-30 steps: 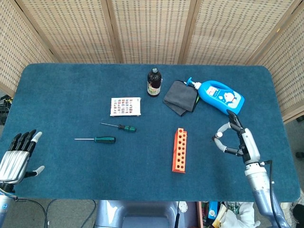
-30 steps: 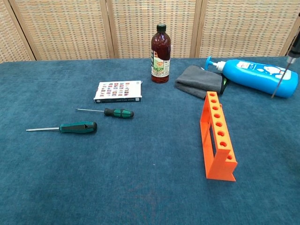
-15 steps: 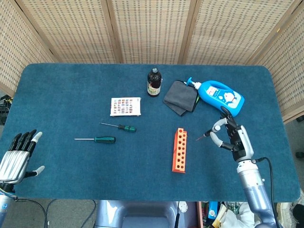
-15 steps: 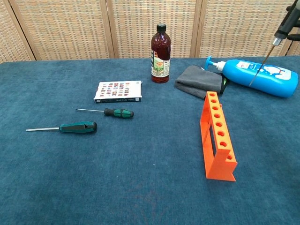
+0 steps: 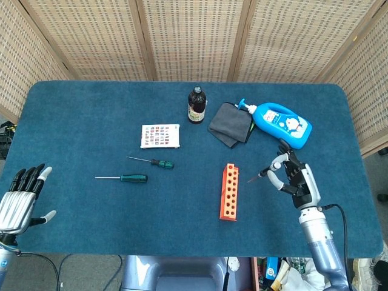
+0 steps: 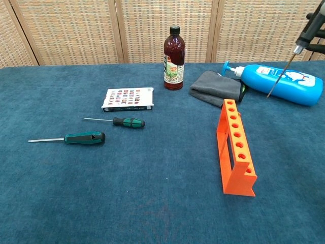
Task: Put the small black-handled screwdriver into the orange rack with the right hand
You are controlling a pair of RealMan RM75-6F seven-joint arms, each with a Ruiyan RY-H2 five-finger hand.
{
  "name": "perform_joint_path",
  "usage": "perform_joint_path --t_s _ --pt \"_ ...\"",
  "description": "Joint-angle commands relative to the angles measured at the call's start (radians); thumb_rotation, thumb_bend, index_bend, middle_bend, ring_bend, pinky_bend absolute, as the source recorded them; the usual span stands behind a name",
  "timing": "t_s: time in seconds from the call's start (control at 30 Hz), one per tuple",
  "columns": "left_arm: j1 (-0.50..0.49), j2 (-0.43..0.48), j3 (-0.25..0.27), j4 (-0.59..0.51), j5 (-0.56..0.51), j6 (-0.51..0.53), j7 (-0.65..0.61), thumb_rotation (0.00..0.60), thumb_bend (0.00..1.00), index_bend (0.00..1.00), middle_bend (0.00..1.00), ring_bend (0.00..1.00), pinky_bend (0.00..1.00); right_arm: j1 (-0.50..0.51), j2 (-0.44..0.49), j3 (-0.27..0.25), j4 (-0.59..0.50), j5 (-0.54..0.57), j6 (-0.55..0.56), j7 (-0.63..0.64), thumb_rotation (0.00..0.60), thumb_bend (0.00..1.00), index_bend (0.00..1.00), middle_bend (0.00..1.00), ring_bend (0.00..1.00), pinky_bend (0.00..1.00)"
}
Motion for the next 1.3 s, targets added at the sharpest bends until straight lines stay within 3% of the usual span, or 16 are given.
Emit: perform_joint_path --t_s 0.03,0.57,1.3 --pt "0.001 0.007 -0.006 -0.004 -0.006 0.004 -0.010 0.600 0.00 0.00 0.00 0.00 0.00 0.002 -0.017 -0.009 -0.002 -0.012 0.008 -0.012 0.600 0.30 0.62 0.04 0.00 0.00" --pt "-0.006 0.019 -0.023 -0.017 -0.023 0.000 -0.019 0.600 0.00 0.00 0.00 0.00 0.00 0.021 -0.092 -0.041 -0.024 -0.046 0.024 -0.085 0.600 0.30 0.62 0.04 0.00 0.00" --pt "-0.006 0.023 -0.024 -0.013 -0.021 0.002 -0.032 0.600 0.00 0.00 0.00 0.00 0.00 0.059 -0.171 -0.055 0.004 -0.002 -0.004 -0.156 0.600 0.30 0.62 0.04 0.00 0.00"
